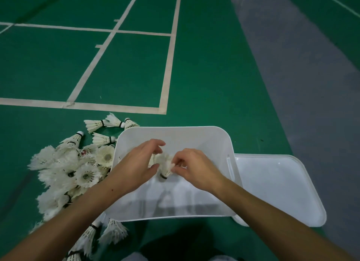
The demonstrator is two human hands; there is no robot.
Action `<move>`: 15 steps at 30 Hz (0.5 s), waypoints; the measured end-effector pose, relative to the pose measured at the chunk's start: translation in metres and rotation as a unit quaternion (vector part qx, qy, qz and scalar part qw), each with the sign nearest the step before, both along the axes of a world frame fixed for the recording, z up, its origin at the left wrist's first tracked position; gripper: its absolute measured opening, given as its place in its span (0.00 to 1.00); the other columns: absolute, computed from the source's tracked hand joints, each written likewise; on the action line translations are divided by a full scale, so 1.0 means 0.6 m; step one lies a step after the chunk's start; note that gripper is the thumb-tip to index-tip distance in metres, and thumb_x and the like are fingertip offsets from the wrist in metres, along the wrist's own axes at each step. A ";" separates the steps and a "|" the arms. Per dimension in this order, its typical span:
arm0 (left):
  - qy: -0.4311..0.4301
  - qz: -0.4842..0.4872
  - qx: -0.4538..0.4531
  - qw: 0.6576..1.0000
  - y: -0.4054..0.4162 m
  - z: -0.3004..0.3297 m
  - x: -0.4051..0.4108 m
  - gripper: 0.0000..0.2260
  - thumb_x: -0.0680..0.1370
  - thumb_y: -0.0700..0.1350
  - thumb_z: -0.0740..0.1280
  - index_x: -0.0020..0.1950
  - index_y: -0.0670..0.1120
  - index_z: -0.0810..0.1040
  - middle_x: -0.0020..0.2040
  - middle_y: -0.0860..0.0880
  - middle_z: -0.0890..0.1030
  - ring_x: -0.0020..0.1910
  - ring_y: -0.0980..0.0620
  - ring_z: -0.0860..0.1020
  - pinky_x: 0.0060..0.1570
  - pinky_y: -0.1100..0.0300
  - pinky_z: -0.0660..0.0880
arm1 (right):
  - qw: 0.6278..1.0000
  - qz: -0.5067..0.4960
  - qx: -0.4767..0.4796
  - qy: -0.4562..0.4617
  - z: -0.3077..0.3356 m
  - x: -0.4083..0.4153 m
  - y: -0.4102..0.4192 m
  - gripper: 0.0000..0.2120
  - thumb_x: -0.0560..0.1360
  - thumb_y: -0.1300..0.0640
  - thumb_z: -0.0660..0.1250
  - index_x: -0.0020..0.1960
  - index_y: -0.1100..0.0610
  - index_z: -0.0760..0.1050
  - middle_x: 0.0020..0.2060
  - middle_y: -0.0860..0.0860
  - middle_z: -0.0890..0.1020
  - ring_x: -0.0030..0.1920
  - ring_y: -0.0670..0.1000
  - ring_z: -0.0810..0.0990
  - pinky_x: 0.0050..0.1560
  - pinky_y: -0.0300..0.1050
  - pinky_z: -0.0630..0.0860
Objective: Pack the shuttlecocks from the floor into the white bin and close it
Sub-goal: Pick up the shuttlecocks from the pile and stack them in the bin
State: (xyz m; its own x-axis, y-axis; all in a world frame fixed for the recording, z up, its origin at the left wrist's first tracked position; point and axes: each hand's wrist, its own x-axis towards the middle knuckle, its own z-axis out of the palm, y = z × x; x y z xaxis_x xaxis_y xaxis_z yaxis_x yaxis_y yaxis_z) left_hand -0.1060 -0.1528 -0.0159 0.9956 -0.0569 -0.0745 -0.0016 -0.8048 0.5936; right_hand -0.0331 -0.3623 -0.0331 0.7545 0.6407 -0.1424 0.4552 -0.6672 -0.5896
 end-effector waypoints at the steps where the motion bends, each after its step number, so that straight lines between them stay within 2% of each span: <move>1: 0.019 0.014 0.009 1.000 0.002 -0.005 0.006 0.27 0.80 0.43 0.73 0.76 0.51 0.68 0.65 0.55 0.79 0.63 0.57 0.78 0.61 0.61 0.75 | 1.000 -0.028 -0.009 0.007 -0.005 0.005 -0.006 0.05 0.78 0.51 0.73 0.52 0.50 0.83 0.46 0.45 0.84 0.48 0.48 0.81 0.52 0.51 0.81; 3: 0.069 0.039 0.029 0.996 0.006 -0.017 0.018 0.28 0.80 0.44 0.73 0.78 0.50 0.66 0.65 0.52 0.79 0.60 0.54 0.79 0.59 0.61 0.76 | 0.995 -0.093 -0.034 0.012 -0.017 0.015 -0.016 0.05 0.78 0.52 0.72 0.52 0.51 0.82 0.45 0.47 0.86 0.45 0.50 0.83 0.49 0.51 0.82; 6: 0.138 0.091 0.071 0.984 0.005 -0.042 0.035 0.24 0.83 0.42 0.68 0.78 0.47 0.66 0.63 0.46 0.81 0.58 0.47 0.80 0.58 0.54 0.78 | 0.984 -0.167 -0.062 0.016 -0.031 0.029 -0.018 0.03 0.78 0.54 0.71 0.50 0.52 0.82 0.43 0.50 0.86 0.43 0.53 0.83 0.46 0.51 0.82; 9: 0.193 0.104 0.135 0.966 -0.002 -0.056 0.055 0.19 0.82 0.37 0.64 0.74 0.44 0.68 0.61 0.41 0.81 0.56 0.41 0.80 0.55 0.48 0.79 | 0.978 -0.199 -0.061 0.031 -0.044 0.042 -0.003 0.03 0.77 0.55 0.71 0.48 0.54 0.83 0.43 0.51 0.86 0.42 0.54 0.83 0.42 0.48 0.81; 12: 0.232 0.090 0.160 0.955 -0.005 -0.061 0.069 0.16 0.82 0.35 0.63 0.69 0.42 0.70 0.60 0.40 0.80 0.50 0.43 0.76 0.48 0.50 0.75 | 0.976 -0.195 -0.076 0.064 -0.064 0.053 0.021 0.05 0.76 0.56 0.71 0.50 0.55 0.84 0.45 0.52 0.86 0.44 0.56 0.83 0.41 0.42 0.74; 15: 0.259 0.071 0.163 0.949 -0.003 -0.068 0.075 0.17 0.82 0.37 0.64 0.71 0.43 0.70 0.64 0.41 0.79 0.57 0.42 0.78 0.52 0.52 0.75 | 0.972 -0.194 -0.072 0.111 -0.089 0.059 0.048 0.07 0.75 0.57 0.72 0.52 0.54 0.86 0.47 0.53 0.87 0.49 0.56 0.84 0.45 0.42 0.76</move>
